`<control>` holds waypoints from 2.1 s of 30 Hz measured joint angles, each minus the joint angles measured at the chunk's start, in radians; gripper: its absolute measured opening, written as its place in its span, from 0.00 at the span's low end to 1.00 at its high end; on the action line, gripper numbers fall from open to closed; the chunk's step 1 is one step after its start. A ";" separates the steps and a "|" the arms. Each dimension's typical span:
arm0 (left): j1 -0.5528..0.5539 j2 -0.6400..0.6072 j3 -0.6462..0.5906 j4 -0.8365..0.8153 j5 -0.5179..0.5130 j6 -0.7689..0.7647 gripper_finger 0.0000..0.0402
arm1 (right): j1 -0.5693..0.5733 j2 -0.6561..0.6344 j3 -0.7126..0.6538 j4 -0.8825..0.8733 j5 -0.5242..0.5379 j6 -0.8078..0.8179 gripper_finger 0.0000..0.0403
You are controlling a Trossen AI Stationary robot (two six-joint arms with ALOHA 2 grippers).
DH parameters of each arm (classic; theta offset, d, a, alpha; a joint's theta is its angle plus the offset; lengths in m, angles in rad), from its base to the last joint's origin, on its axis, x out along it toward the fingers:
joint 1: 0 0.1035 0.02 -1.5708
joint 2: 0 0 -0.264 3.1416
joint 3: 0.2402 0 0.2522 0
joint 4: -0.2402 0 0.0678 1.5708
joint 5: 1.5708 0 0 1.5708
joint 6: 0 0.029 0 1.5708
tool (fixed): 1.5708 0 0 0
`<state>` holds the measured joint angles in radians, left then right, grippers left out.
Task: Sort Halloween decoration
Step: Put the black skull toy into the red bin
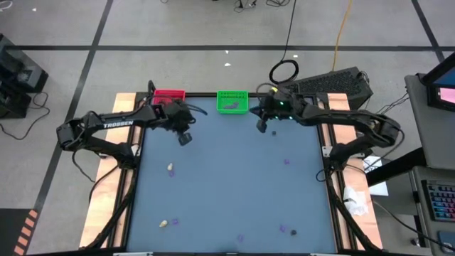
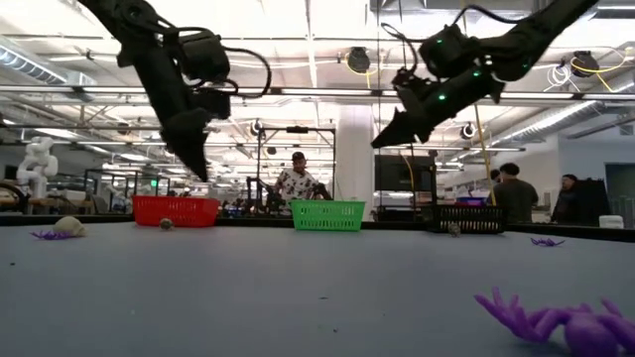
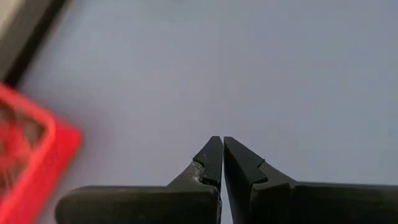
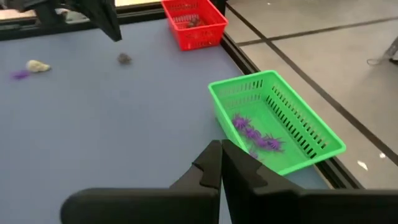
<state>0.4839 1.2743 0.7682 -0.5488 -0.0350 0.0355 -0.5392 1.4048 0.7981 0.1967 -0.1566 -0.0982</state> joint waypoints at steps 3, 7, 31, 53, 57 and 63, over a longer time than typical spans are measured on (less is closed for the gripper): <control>0.000 0.000 0.010 -0.117 -0.001 -0.107 0.03 | 0.004 -0.045 -0.047 0.015 0.002 -0.023 0.00; 0.000 0.010 0.010 -0.231 -0.009 -0.264 0.09 | 0.004 -0.082 -0.062 0.010 0.002 -0.034 0.00; 0.098 0.221 0.010 -0.182 -0.017 -0.519 0.41 | 0.005 -0.088 -0.062 0.008 -0.001 -0.066 0.00; 0.098 0.297 0.012 -0.140 0.005 -0.445 0.21 | 0.005 -0.088 -0.062 0.008 -0.001 -0.071 0.00; 0.098 0.298 0.012 -0.141 0.004 -0.439 0.14 | 0.005 -0.088 -0.062 0.008 -0.002 -0.071 0.00; 0.098 0.304 0.047 -0.187 0.002 -0.408 0.15 | 0.005 -0.088 -0.062 0.008 -0.002 -0.071 0.00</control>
<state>0.5823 1.5779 0.8153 -0.7354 -0.0332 -0.3724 -0.5346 1.3167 0.7357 0.2047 -0.1581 -0.1695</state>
